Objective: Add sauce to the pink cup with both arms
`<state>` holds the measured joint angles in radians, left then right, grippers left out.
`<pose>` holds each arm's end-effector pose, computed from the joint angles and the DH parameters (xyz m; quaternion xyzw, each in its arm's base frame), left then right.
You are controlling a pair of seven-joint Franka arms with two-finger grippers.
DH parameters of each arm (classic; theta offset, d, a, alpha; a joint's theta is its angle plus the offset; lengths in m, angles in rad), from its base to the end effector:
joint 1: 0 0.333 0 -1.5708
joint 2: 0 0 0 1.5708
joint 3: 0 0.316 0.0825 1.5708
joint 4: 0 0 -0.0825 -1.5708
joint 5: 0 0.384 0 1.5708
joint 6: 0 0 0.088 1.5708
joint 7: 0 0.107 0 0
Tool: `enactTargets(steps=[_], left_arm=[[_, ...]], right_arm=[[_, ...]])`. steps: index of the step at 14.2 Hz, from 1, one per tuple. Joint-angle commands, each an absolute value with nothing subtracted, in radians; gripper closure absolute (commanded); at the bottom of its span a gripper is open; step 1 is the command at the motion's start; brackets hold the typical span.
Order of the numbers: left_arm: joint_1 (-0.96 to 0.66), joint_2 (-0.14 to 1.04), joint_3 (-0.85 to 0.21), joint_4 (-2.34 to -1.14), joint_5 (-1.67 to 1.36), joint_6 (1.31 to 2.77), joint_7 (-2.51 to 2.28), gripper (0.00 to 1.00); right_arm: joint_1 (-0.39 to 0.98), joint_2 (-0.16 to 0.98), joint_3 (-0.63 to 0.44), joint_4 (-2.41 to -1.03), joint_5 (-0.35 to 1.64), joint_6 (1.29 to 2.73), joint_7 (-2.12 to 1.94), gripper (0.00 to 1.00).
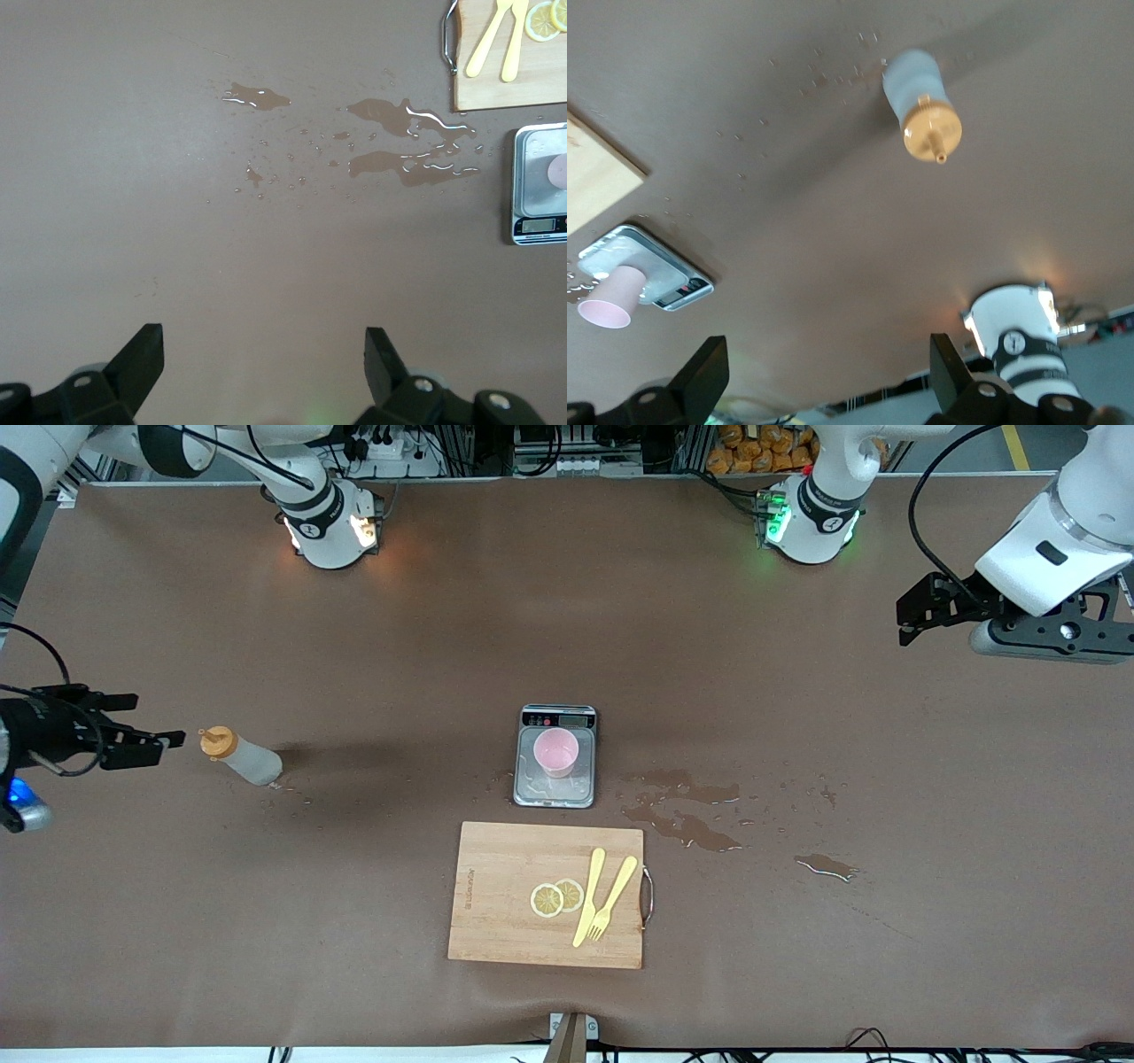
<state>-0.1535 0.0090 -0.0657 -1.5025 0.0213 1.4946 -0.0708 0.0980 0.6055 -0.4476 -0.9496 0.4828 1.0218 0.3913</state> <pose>0.5374 -0.1170 0.6449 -0.9972 0.0734 0.0069 0.0114 0.6487 -0.0669 0.5218 -0.9240 0.2763 0.2464 0.0954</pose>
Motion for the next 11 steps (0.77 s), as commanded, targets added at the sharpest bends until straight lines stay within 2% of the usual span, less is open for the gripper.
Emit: enactTargets(steps=[1,3,6,11], left_arm=[[-0.150,-0.008,-0.077,-1.506,0.031,1.491,-0.069,0.00],[-0.155,-0.008,-0.077,-1.508,0.029,1.477,-0.074,0.00],[-0.155,-0.009,-0.078,-1.506,0.029,1.474,-0.072,0.00],[-0.150,-0.012,-0.069,-1.505,0.031,1.474,-0.071,0.00]], right_arm=[[0.103,0.488,-0.443,-1.003,0.378,1.039,0.243,0.00],[0.092,0.445,-0.411,-1.003,0.341,1.042,0.224,0.00],[0.029,0.368,-0.263,-1.032,0.241,1.071,0.224,0.00],[-0.006,0.089,-0.112,-1.403,0.128,1.328,0.224,0.00]])
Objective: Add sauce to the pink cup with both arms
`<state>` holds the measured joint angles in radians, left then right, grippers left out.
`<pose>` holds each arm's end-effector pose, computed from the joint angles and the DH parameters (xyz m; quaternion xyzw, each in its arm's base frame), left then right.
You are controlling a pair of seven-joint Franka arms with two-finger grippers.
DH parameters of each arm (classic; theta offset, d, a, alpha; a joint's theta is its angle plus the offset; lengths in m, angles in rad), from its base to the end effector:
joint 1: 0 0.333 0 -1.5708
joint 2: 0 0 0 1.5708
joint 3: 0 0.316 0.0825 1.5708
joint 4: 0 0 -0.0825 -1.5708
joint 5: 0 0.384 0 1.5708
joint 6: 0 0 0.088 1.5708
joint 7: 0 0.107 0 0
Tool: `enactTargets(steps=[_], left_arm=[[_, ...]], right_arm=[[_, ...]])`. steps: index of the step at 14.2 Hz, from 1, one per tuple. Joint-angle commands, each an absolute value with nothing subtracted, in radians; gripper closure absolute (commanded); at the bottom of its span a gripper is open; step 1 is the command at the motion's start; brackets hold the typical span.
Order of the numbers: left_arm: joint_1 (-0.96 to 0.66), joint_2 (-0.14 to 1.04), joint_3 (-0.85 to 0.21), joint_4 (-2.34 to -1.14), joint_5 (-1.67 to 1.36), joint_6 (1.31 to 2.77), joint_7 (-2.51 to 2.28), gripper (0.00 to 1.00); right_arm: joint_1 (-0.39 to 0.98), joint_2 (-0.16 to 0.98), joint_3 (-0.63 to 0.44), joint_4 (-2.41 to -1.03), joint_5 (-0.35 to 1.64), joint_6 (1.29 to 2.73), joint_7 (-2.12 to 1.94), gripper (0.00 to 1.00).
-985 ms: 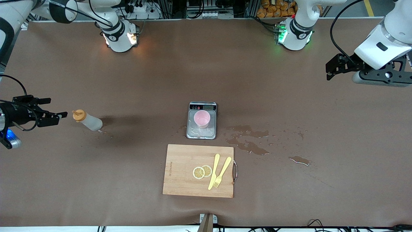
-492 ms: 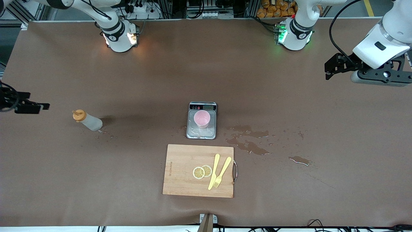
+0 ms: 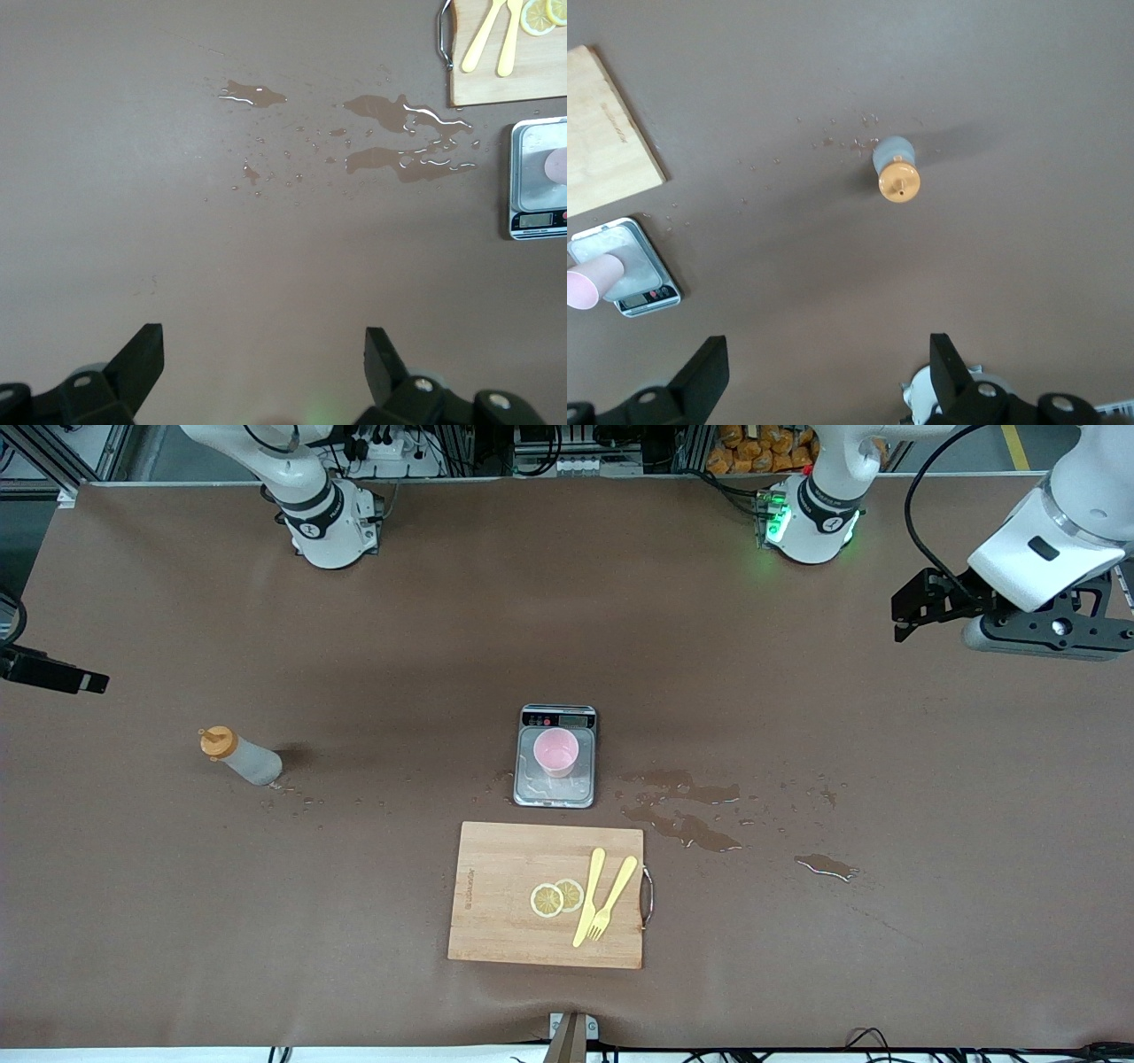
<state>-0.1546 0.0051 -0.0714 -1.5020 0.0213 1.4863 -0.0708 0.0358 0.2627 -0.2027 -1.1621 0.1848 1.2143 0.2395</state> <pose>0.5345 -0.1203 0.6466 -0.9969 0.0767 0.0087 0.0119 0.5903 -0.0549 0.6348 -0.9768 0.1769 0.1051 0.0593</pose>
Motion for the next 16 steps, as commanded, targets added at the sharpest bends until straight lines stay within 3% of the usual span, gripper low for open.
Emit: enactTargets(steps=[1,3,16], left_arm=[[-0.150,-0.012,-0.068,-1.505,0.031,1.474,-0.071,0.00],[-0.150,-0.012,-0.074,-1.503,0.031,1.474,-0.072,0.00],[-0.147,-0.012,-0.068,-1.502,0.031,1.480,-0.066,0.00]], right_arm=[[-0.032,0.045,-0.056,-1.457,0.085,1.374,0.225,0.00],[-0.046,-0.006,0.001,-1.512,0.035,1.431,0.225,0.00],[-0.081,-0.002,0.005,-1.488,0.032,1.482,0.222,0.00]])
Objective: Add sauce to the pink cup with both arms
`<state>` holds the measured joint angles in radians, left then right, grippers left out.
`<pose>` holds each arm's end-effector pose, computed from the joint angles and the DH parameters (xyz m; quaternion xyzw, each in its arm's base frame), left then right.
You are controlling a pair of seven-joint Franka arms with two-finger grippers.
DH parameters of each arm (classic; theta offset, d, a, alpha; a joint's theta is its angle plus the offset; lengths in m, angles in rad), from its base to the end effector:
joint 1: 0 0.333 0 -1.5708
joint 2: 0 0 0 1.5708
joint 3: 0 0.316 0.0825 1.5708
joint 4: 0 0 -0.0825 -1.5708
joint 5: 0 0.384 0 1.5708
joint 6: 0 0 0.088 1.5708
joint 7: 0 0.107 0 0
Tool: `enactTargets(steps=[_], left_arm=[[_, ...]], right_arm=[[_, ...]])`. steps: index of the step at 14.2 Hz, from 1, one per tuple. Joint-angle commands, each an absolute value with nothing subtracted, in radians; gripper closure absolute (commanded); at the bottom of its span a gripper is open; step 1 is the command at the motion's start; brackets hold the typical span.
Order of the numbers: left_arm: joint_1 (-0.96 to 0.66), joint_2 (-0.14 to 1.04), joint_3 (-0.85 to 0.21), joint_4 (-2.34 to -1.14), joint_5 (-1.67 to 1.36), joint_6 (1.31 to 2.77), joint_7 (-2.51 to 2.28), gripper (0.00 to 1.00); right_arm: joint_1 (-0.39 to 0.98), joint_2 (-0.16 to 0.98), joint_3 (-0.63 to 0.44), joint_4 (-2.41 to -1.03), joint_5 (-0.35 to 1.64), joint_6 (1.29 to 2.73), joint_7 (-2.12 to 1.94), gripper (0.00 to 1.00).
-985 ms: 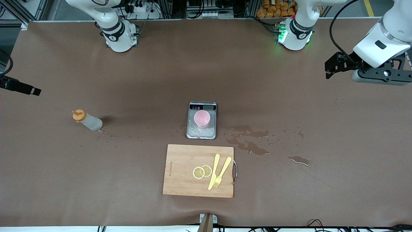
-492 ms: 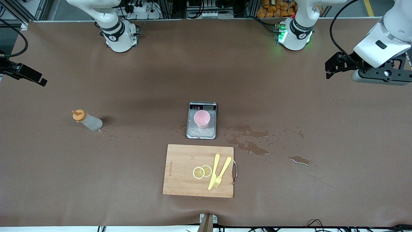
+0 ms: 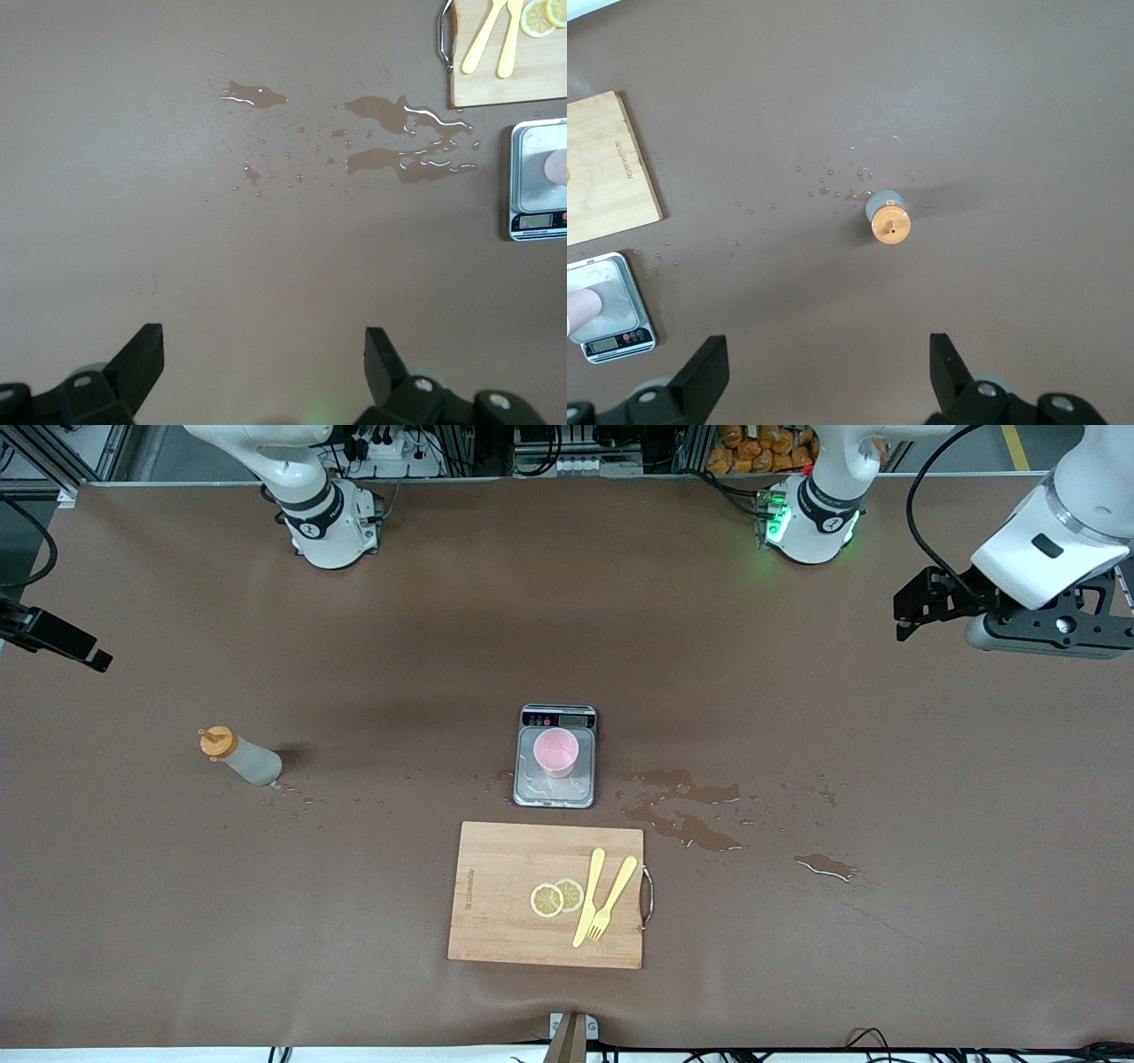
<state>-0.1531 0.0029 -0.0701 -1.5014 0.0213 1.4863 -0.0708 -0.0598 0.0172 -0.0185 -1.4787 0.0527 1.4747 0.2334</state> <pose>0.5341 -0.1187 0.6481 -0.9971 0.0753 0.0074 0.0117 0.5492 -0.0369 0.6499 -0.9878 0.1529 0.0126 0.0252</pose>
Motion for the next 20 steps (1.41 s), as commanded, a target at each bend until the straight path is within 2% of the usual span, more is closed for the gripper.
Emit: enactTargets(steps=[1,8,11,20], left_arm=[[-0.146,-0.014,-0.064,-1.503,0.025,1.482,-0.063,0.00],[-0.146,-0.012,-0.040,-1.502,0.008,1.499,-0.069,0.00],[-0.147,-0.015,0.015,-1.502,-0.037,1.503,-0.066,0.00],[-0.149,-0.014,0.015,-1.502,-0.035,1.503,-0.061,0.00]], right_arm=[[-0.081,0.002,0.003,-1.485,0.032,1.486,0.219,0.00],[-0.081,0.003,0.003,-1.488,0.035,1.531,0.192,0.00],[-0.081,0.003,0.003,-1.489,0.035,1.532,0.143,0.00],[-0.075,0.005,0.003,-1.496,0.034,1.543,0.092,0.00]])
